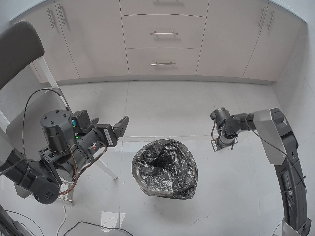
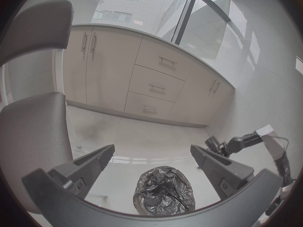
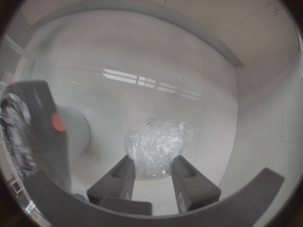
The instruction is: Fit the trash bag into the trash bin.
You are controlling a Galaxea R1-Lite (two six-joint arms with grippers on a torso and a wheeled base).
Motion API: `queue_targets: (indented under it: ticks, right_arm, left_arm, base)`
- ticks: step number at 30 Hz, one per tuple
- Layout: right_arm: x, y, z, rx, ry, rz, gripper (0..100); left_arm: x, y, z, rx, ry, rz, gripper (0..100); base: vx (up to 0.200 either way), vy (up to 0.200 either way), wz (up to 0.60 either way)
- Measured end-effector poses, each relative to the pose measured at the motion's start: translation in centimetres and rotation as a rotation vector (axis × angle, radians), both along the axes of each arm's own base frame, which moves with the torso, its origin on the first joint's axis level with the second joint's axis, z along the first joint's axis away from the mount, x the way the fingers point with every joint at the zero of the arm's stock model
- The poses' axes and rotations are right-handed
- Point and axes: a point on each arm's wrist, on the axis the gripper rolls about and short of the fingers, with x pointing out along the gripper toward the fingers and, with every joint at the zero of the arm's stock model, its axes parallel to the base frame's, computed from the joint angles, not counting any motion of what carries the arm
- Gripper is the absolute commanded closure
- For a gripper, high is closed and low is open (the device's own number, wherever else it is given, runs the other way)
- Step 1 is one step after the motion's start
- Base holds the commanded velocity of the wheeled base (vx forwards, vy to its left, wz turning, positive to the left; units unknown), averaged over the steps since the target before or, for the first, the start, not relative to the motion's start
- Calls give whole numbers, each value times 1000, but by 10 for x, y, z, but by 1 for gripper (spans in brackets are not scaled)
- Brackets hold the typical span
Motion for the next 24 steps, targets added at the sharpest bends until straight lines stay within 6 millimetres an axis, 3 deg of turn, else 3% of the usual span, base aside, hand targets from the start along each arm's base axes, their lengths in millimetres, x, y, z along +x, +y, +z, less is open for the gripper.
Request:
queue_targets:
  ticks: [6, 11, 18, 24]
  right_arm:
    - [-21, 34, 68, 22, -69, 75, 100]
    - [-55, 81, 108, 31, -86, 191, 100]
    - [-113, 154, 129, 10, -74, 362, 100]
    - [-153, 200, 127, -18, -75, 469, 100]
  left_arm:
    - [-5, 0, 4, -6, -12, -8, 0]
    - [-10, 2, 11, -15, -29, -12, 0]
    - [-17, 4, 22, -33, -59, -17, 0]
    - [-24, 5, 31, -48, -86, -25, 0]
  base:
    - [0, 0, 0]
    - [0, 0, 0]
    - [0, 0, 0]
    - [0, 0, 0]
